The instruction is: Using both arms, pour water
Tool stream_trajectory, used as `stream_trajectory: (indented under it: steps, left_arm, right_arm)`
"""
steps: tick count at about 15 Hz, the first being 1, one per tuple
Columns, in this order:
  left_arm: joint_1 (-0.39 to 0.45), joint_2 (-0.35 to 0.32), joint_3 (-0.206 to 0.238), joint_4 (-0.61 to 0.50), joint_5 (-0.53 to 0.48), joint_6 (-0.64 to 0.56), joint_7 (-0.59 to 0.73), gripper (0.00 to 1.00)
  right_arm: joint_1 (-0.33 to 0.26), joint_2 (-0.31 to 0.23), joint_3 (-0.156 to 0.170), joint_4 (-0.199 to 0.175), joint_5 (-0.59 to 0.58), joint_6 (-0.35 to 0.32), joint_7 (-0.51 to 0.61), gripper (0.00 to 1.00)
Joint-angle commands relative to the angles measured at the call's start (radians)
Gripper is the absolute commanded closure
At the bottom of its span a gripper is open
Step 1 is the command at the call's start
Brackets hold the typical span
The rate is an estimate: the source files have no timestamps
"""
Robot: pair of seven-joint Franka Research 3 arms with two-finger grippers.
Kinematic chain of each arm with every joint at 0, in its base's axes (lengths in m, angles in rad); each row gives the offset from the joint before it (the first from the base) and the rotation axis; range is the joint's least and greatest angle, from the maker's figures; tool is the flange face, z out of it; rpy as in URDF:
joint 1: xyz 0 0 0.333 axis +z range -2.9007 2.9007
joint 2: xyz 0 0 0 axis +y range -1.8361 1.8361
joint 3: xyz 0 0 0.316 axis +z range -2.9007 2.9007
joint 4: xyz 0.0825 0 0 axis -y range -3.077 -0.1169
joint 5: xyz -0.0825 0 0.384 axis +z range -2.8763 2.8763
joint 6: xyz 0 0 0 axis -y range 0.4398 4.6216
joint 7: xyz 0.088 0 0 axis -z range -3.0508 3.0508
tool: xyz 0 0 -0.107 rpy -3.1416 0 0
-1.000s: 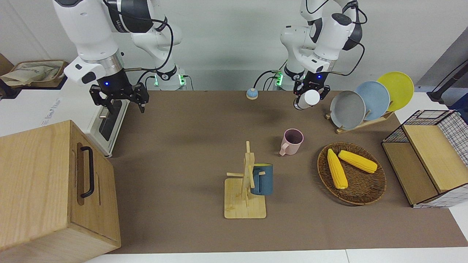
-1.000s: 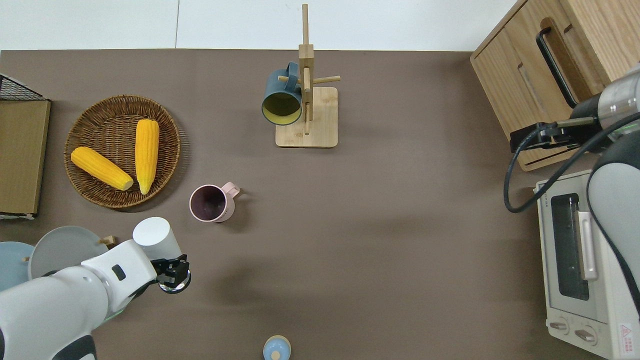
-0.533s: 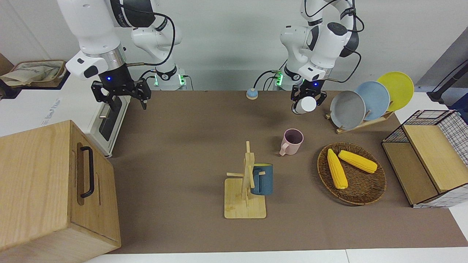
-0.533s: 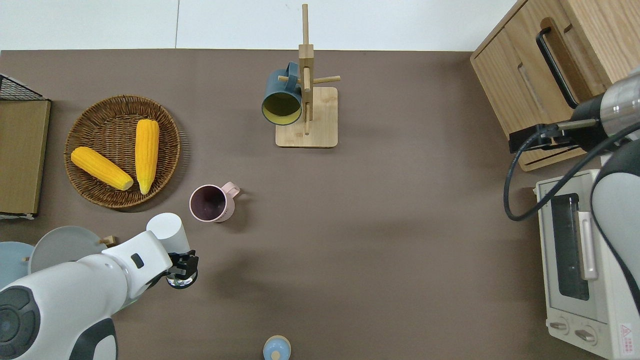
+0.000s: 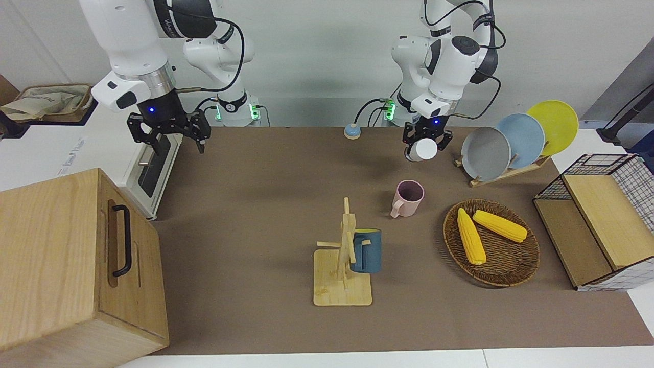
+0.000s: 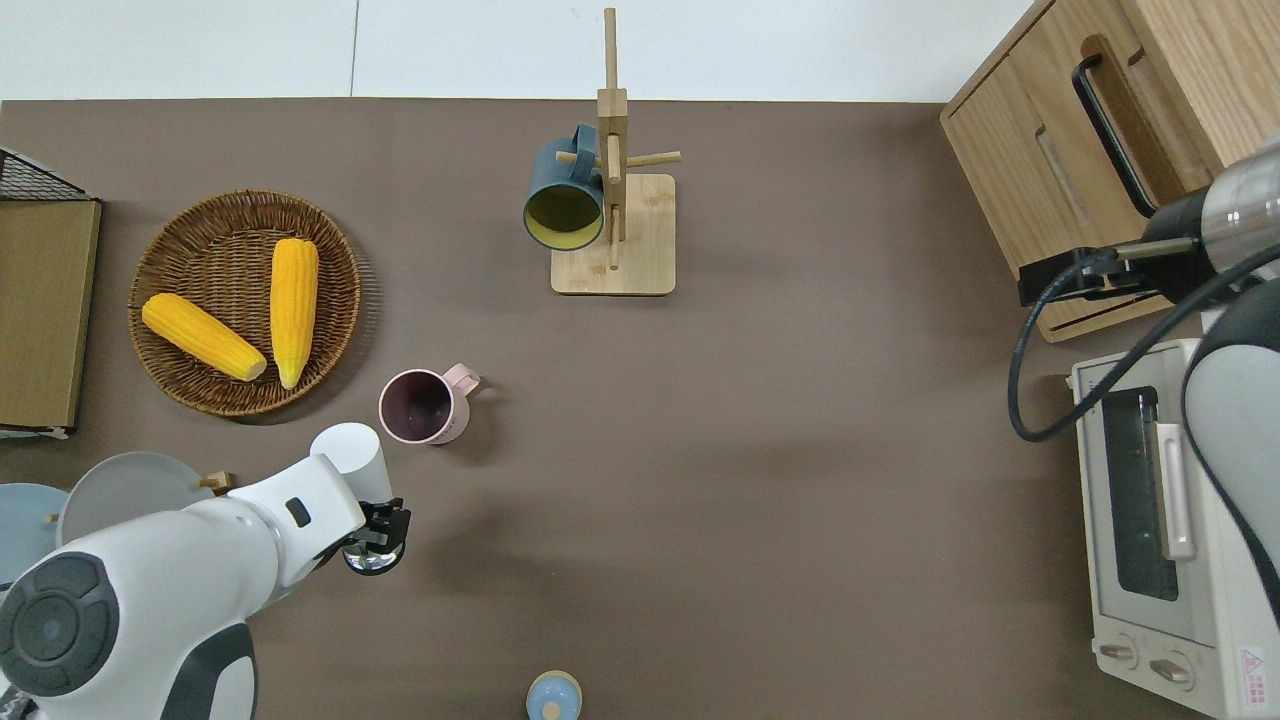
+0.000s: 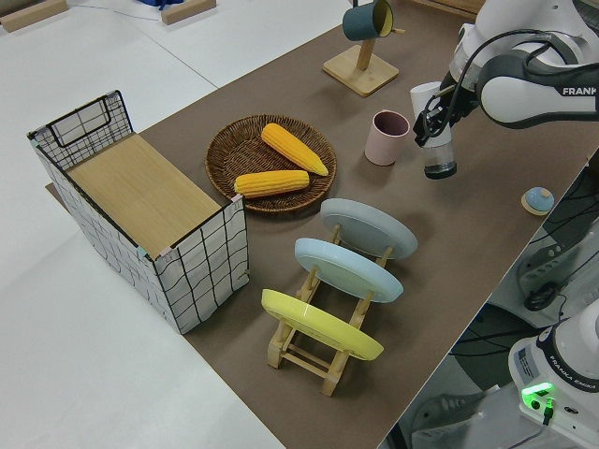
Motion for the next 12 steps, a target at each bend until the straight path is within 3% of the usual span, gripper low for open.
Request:
stream_trajectory:
  steps: [1,12]
  left_arm:
    - [-0.021,0.05,0.007,0.067,-0.004,-0.03,-0.013,1.0]
    - [-0.021,0.208,0.001,0.251,0.013,-0.259,-0.021,1.0]
  right_arm:
    - [-0.001,-0.008,-0.003,0.0,0.016,-0.013,-0.015,0.013]
    - [-0.001,-0.008,-0.001,0.0,0.016,-0.013,-0.015,0.013]
